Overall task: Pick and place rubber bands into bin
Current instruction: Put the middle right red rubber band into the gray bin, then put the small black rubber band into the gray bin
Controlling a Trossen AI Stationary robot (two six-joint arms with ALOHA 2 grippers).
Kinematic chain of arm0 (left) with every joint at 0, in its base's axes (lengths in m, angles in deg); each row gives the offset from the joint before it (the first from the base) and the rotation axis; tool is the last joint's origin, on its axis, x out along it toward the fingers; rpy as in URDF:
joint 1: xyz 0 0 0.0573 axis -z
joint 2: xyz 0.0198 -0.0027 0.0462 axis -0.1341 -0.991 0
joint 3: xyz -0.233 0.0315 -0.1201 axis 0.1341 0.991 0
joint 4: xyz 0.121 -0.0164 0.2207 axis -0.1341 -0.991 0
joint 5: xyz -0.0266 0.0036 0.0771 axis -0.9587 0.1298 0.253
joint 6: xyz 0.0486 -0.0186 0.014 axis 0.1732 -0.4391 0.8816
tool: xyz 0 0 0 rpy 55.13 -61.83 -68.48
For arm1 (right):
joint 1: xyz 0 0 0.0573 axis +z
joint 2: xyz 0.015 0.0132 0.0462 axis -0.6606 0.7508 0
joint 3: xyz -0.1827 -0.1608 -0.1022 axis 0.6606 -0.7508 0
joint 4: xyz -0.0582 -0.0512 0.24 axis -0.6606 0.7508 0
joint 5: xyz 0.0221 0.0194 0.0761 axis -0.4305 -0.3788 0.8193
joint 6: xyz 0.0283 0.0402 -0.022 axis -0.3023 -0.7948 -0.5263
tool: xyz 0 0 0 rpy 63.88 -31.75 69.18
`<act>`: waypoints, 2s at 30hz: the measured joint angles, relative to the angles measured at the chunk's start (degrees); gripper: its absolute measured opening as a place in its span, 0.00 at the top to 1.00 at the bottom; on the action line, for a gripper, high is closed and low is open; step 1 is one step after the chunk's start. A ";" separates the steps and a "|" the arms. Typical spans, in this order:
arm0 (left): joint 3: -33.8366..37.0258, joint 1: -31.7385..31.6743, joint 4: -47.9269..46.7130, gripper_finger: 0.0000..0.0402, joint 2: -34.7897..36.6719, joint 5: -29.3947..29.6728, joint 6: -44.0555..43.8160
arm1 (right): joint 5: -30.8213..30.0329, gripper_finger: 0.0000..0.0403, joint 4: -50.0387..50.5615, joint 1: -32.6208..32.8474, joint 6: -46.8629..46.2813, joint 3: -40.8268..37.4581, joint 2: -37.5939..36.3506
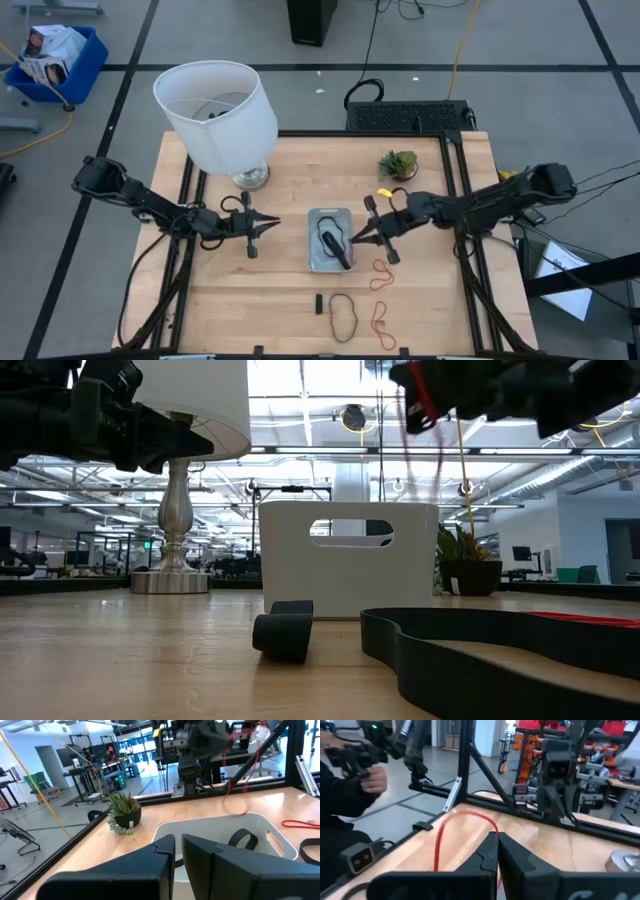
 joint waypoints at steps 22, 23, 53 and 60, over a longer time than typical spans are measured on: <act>0.00 0.00 -0.09 0.90 0.00 0.02 0.36 | -0.27 1.00 5.21 -6.07 0.29 5.10 13.35; 0.00 0.00 -0.09 0.90 0.00 0.02 0.37 | -0.30 1.00 5.90 -6.35 0.17 5.10 13.37; 0.00 0.00 -1.50 0.90 0.00 -0.02 0.80 | -9.24 0.83 26.73 -3.22 1.31 5.06 -11.85; 0.00 0.00 -2.25 0.90 0.00 -0.02 0.64 | -6.05 0.97 30.97 -2.47 4.61 -0.62 -28.41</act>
